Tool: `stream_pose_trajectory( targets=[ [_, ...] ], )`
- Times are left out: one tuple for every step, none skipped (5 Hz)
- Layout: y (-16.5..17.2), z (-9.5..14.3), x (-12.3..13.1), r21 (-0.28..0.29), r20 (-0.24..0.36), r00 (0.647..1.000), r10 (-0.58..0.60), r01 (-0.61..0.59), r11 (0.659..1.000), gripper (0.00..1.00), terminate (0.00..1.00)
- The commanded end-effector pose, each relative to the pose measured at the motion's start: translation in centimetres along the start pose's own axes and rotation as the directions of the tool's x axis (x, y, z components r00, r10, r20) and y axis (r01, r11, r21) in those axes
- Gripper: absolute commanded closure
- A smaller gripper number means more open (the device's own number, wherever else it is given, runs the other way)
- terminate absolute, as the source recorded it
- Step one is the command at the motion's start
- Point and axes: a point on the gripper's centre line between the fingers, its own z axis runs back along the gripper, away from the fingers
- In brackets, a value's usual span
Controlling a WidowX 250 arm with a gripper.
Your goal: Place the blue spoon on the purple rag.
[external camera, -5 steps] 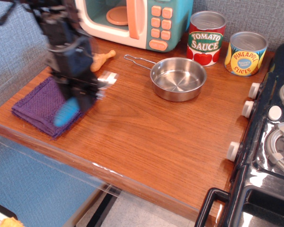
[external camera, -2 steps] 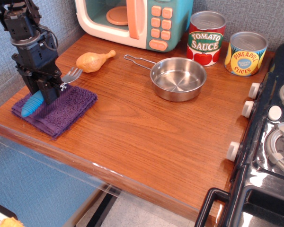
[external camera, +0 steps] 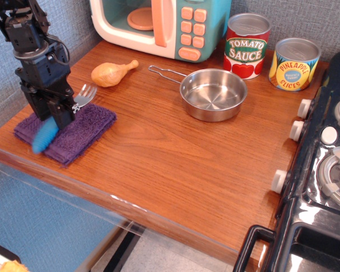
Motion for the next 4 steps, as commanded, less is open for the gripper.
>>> stream_pose_trajectory(
  targets=[
    [0.3, 2.5, 0.2, 0.022, 0.044, 0.999, 0.018, -0.019, 1.0, 0.0, 0.0],
    [-0.8, 3.7, 0.2, 0.007, 0.058, 0.998, 0.009, -0.009, 1.0, 0.0, 0.0],
    [-1.1, 3.3, 0.4, 0.01, 0.039, 0.999, 0.009, -0.01, 1.0, 0.0, 0.0],
    [-1.3, 3.2, 0.7, 0.031, 0.024, 1.0, 0.009, -0.01, 0.999, 0.0, 0.0]
  ],
)
